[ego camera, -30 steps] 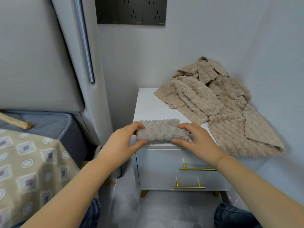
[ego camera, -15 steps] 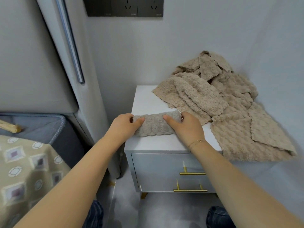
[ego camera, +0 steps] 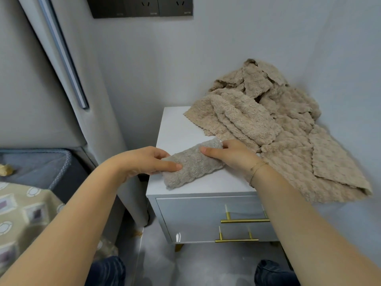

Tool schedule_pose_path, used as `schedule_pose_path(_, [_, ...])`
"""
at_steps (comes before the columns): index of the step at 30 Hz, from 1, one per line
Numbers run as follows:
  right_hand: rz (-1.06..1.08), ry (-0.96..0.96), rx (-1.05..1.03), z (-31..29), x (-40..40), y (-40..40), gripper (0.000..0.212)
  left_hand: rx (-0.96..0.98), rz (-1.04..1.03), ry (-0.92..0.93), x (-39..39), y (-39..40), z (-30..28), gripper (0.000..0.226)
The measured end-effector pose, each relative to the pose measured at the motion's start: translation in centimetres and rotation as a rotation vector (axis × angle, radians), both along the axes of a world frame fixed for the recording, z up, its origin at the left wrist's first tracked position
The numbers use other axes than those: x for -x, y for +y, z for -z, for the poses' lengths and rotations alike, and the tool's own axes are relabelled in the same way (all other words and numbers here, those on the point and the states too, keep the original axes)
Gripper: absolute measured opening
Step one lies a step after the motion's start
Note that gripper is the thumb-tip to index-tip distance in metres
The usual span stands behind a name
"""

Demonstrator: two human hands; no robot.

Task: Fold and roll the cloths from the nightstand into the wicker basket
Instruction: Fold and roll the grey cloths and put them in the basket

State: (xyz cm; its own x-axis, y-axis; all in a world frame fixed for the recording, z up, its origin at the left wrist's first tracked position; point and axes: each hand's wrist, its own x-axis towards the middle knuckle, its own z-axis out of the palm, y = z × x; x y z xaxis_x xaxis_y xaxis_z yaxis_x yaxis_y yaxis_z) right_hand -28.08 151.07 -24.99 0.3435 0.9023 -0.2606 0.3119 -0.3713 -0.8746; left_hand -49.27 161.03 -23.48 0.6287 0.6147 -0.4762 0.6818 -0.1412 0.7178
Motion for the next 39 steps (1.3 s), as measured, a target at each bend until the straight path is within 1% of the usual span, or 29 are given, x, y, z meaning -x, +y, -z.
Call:
schedule_pose_path(2, [0.038, 0.171, -0.017, -0.1, -0.4, -0.3, 0.062, -0.006, -0.021, -0.069, -0.3, -0.5, -0.2, 0.051])
schedule_pose_path(3, [0.069, 0.259, -0.048, -0.2, -0.8, -0.6, 0.068, 0.017, -0.033, -0.114, -0.5, -0.9, -0.3, 0.049])
schedule_pose_path(6, [0.164, 0.605, -0.202, -0.7, -1.3, -1.3, 0.055, 0.174, -0.108, -0.268, -1.5, -2.1, -0.5, 0.044])
schedule_pose_path(8, [0.225, 0.783, -0.323, -1.5, -1.5, -2.1, 0.061, 0.267, -0.168, -0.363, -2.6, -3.2, -0.6, 0.04])
schedule_pose_path(10, [0.271, 0.933, -0.434, -1.9, -1.8, -3.1, 0.072, 0.32, -0.192, -0.443, -3.8, -4.4, -0.7, 0.048])
schedule_pose_path(12, [0.321, 1.009, -0.508, -2.5, -1.8, -4.6, 0.074, 0.386, -0.207, -0.507, -4.8, -6.0, -0.9, 0.06])
schedule_pose_path(16, [0.336, 1.017, -0.619, -3.9, -1.0, -8.0, 0.06, 0.606, -0.15, -0.547, -5.7, -9.7, -1.4, 0.056])
schedule_pose_path(19, [0.375, 1.042, -0.68, -4.2, -0.6, -11.2, 0.057, 0.782, -0.111, -0.601, -6.1, -12.2, -1.6, 0.046])
schedule_pose_path(21, [0.441, 1.048, -0.718, -4.2, -0.9, -14.3, 0.057, 0.848, -0.069, -0.606, -6.9, -14.5, -2.0, 0.041])
schedule_pose_path(23, [0.484, 0.997, -0.741, -4.0, -1.2, -17.1, 0.059, 0.806, -0.048, -0.577, -7.6, -16.5, -2.1, 0.042])
schedule_pose_path(26, [0.596, 0.972, -0.727, -2.8, -0.9, -20.6, 0.054, 0.653, -0.05, -0.513, -8.3, -19.6, -1.7, 0.049])
schedule_pose_path(27, [0.652, 0.976, -0.693, -2.5, -0.7, -22.1, 0.053, 0.605, -0.042, -0.492, -8.6, -21.0, -1.7, 0.048])
schedule_pose_path(30, [0.765, 1.012, -0.515, -1.5, 0.4, -25.8, 0.05, 0.497, -0.051, -0.457, -9.0, -24.4, -1.2, 0.026])
schedule_pose_path(31, [0.786, 1.022, -0.475, -1.3, 0.7, -27.1, 0.049, 0.468, -0.059, -0.449, -9.2, -25.3, -1.0, 0.023])
schedule_pose_path(34, [0.833, 1.015, -0.461, -0.7, 1.6, -31.2, 0.045, 0.438, -0.031, -0.405, -9.5, -28.2, -0.1, 0.027])
schedule_pose_path(36, [0.873, 0.972, -0.504, -0.3, 2.1, -34.3, 0.04, 0.456, 0.037, -0.374, -10.0, -30.3, 0.5, 0.029])
schedule_pose_path(39, [0.99, 0.921, -0.574, 0.7, 2.4, -38.4, 0.032, 0.476, 0.169, -0.311, -11.2, -33.6, 1.3, 0.028])
